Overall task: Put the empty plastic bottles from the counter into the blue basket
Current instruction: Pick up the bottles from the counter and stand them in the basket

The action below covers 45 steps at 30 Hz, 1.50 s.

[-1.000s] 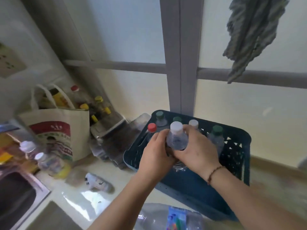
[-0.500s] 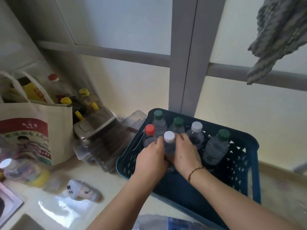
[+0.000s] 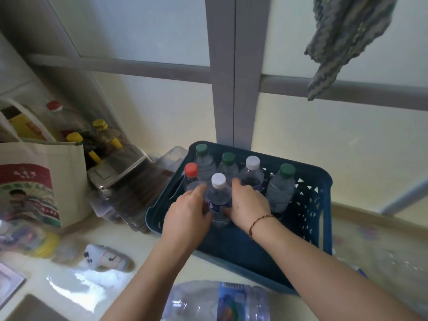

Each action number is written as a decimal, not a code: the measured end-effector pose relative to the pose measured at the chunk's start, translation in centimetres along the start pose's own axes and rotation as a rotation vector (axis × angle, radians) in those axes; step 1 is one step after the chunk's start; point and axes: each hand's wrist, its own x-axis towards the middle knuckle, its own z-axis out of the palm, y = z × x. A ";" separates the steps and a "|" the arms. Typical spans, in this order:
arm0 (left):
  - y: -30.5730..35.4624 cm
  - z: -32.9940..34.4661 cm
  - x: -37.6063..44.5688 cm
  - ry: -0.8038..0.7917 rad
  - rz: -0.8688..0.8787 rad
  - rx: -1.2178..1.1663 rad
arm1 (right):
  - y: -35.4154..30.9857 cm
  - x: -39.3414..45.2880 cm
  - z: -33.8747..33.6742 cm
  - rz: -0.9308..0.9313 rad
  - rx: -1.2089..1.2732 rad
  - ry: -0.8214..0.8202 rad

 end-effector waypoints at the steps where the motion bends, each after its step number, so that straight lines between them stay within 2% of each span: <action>1: 0.3 -0.4 -0.4 0.058 0.022 -0.018 | 0.3 -0.3 -0.3 -0.006 0.027 -0.023; 5: 2.9 -0.9 -2.5 0.273 0.236 -0.161 | 2.6 -3.2 -2.8 -0.087 0.120 -0.034; 7: 5.8 -0.1 -4.1 0.358 0.397 -0.290 | 4.5 -5.9 -4.7 -0.175 0.223 0.049; 9: 9.4 1.4 -6.4 0.356 0.589 -0.450 | 7.1 -9.9 -6.3 -0.269 0.369 0.165; 11: 12.8 3.8 -9.2 0.290 0.810 -0.585 | 10.3 -15.1 -6.8 -0.313 0.394 0.343; 14: 16.7 7.8 -13.8 0.132 1.072 -0.714 | 15.2 -23.5 -5.7 -0.255 0.307 0.570; 18: 20.5 13.3 -18.1 -0.145 1.225 -0.623 | 22.3 -32.8 -1.7 -0.014 0.282 0.573; 22: 23.4 18.8 -20.0 -0.266 1.106 -0.443 | 27.6 -38.0 0.8 0.332 0.263 0.522; 25: 25.7 21.6 -20.9 -0.279 1.027 -0.275 | 31.4 -39.3 1.9 0.475 0.125 0.412; 28: 28.3 23.6 -21.5 -0.344 0.966 0.046 | 34.5 -38.6 2.5 0.471 -0.105 0.255; 30: 29.3 24.7 -21.7 -0.367 0.939 0.179 | 35.9 -37.7 3.1 0.400 -0.206 0.192; 32: 30.1 25.2 -22.0 -0.363 0.943 0.268 | 36.9 -37.0 3.6 0.325 -0.277 0.179; 34: 30.6 25.4 -22.0 -0.366 0.946 0.288 | 37.8 -36.9 3.5 0.266 -0.331 0.237; 37: 30.8 24.9 -21.9 -0.358 0.950 0.090 | 39.1 -38.1 1.9 0.221 -0.299 0.331; 40: 31.9 22.1 -21.8 -0.414 0.783 -0.450 | 39.6 -39.7 -1.1 0.260 -0.067 0.461; 42: 33.0 19.9 -21.9 -0.542 0.653 -0.724 | 38.7 -40.0 -3.7 0.222 0.057 0.570; 45: 33.5 17.3 -21.4 -0.570 0.623 -0.884 | 35.2 -37.9 -7.5 0.133 0.169 0.644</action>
